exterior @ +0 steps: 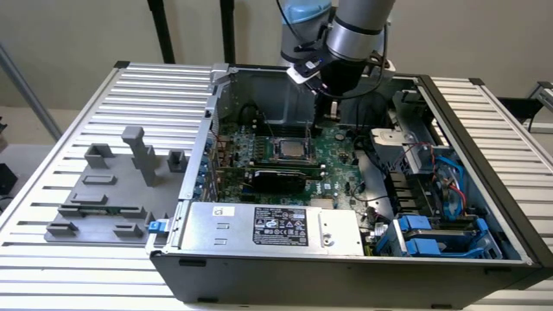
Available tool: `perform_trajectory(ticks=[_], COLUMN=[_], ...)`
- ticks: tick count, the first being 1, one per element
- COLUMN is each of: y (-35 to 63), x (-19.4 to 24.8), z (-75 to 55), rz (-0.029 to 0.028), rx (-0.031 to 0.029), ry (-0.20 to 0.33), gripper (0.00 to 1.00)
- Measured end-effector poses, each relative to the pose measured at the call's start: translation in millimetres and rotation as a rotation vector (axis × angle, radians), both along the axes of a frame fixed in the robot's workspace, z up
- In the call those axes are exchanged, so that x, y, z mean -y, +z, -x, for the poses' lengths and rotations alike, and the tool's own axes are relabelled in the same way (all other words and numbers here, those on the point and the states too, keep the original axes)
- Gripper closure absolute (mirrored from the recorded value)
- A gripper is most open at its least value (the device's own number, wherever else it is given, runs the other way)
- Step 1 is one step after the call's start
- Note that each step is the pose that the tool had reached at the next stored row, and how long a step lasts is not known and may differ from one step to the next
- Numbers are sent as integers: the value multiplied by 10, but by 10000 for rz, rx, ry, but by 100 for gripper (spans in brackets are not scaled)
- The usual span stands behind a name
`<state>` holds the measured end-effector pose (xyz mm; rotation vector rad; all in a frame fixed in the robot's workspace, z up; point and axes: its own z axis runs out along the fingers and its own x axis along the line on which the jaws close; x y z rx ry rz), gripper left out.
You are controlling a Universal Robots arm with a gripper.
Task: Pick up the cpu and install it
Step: 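Close the cpu cover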
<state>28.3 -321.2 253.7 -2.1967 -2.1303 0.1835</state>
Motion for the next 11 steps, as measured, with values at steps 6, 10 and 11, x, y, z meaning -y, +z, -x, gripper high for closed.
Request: perform_trajectory(ticks=[6, 10, 11], y=[-17, -35, -41], x=[0, 0, 0], z=[103, 179, 200], rz=[1, 0, 0], rx=[-288, -427, -454], ry=[62, 108, 121], gripper=[89, 89, 89])
